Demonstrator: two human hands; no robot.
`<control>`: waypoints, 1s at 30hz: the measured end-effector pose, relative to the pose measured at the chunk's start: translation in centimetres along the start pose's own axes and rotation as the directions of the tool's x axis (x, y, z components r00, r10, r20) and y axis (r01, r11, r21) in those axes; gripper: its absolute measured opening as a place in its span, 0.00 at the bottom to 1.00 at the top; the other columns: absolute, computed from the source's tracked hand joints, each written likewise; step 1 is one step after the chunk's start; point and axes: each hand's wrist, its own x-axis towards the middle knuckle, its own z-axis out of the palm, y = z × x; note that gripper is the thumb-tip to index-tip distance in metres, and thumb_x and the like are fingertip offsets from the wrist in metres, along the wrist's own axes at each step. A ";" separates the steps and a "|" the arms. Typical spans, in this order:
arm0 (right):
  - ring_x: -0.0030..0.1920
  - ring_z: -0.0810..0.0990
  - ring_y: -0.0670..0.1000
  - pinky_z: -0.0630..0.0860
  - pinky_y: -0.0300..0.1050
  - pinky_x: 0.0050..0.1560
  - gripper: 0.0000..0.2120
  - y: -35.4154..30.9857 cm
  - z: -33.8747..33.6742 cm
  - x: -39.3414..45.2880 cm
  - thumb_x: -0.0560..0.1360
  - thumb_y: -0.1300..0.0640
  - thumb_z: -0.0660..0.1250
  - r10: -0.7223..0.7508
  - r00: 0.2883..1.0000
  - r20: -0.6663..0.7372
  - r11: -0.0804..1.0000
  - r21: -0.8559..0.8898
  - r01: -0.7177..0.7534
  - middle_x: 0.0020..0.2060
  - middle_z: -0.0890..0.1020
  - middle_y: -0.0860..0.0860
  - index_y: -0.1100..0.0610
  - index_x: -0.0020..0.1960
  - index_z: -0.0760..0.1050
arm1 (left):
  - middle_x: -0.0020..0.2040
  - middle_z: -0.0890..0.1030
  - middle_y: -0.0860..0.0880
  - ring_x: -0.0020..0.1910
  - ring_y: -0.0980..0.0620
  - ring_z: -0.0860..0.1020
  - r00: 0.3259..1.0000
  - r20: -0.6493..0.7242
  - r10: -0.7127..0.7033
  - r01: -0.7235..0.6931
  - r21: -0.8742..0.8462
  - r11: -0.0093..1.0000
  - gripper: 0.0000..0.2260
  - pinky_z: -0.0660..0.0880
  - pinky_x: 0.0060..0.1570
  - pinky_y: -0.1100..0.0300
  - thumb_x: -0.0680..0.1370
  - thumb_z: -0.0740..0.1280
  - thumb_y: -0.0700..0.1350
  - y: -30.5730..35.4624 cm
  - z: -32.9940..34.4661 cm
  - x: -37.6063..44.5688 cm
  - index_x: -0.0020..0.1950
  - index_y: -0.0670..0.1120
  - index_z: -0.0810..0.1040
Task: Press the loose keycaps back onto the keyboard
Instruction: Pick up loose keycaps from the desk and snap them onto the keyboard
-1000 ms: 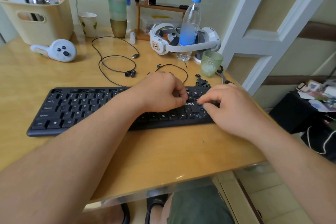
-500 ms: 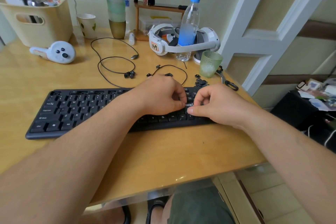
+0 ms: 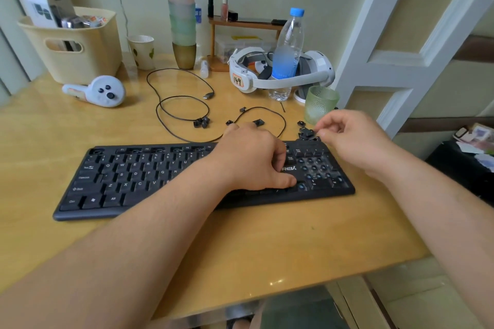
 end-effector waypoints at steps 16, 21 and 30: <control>0.51 0.78 0.49 0.73 0.44 0.55 0.09 -1.8 2.6 7.0 0.82 0.56 0.67 -0.065 0.985 0.161 0.925 -0.360 0.120 0.57 0.84 0.48 0.46 0.56 0.84 | 0.43 0.81 0.59 0.52 0.52 0.75 0.961 -0.153 -0.230 0.231 -0.013 0.973 0.09 0.72 0.59 0.48 0.79 0.66 0.61 -2.6 -1.8 0.2 0.48 0.59 0.81; 0.63 0.77 0.50 0.70 0.45 0.64 0.13 -5.2 5.5 7.7 0.81 0.53 0.69 -0.181 0.949 0.256 0.922 -0.292 0.255 0.66 0.80 0.47 0.45 0.65 0.82 | 0.49 0.83 0.58 0.54 0.49 0.80 0.848 -0.161 -0.505 0.500 -0.074 0.863 0.10 0.79 0.56 0.48 0.79 0.64 0.54 -7.3 -3.9 -0.3 0.56 0.59 0.83; 0.54 0.80 0.48 0.76 0.44 0.56 0.11 -6.2 8.2 9.3 0.79 0.56 0.72 -0.189 0.905 0.380 0.889 -0.326 0.322 0.58 0.83 0.47 0.47 0.60 0.84 | 0.47 0.82 0.60 0.52 0.54 0.80 0.854 -0.083 -0.514 0.490 -0.208 0.847 0.06 0.80 0.55 0.50 0.78 0.68 0.55 -6.8 -3.4 -0.2 0.53 0.60 0.82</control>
